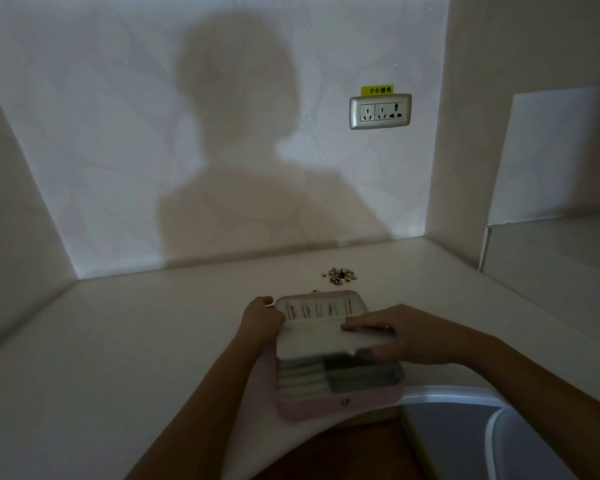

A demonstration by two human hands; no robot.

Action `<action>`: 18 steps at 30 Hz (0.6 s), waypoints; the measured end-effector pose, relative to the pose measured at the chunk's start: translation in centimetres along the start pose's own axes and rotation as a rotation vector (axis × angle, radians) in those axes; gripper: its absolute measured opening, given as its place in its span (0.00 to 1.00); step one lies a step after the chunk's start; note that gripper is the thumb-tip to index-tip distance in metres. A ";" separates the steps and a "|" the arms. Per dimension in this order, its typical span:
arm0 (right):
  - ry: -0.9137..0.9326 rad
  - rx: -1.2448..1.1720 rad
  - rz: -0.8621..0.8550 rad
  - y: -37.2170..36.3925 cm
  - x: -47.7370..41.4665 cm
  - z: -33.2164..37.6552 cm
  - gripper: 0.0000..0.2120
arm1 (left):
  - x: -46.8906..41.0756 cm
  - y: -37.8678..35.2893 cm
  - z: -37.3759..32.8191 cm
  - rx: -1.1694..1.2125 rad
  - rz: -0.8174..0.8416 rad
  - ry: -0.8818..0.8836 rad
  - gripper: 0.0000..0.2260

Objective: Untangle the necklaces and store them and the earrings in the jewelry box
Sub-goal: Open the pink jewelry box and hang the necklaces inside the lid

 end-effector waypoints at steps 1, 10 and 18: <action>0.007 -0.056 -0.053 0.6 -0.1 0.0 0.20 | -0.1 0.2 0.2 0.074 -0.005 0.017 0.22; -0.125 -0.581 -0.506 2.8 -1.6 -2.6 0.07 | 1.5 -0.2 1.1 0.713 -0.022 0.126 0.06; -0.119 -0.792 -0.446 -0.2 -3.7 -3.0 0.26 | 2.6 -2.3 -0.5 0.909 0.127 0.149 0.26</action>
Point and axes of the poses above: each hand's wrist, its own x-axis away from the middle knuckle, its own y-axis out of the back of the hand, z = x × y, the point moved 9 cm from there along -x, towards the middle knuckle, and after that the axes turned 11 degrees about -y, right-handed, at the moved point
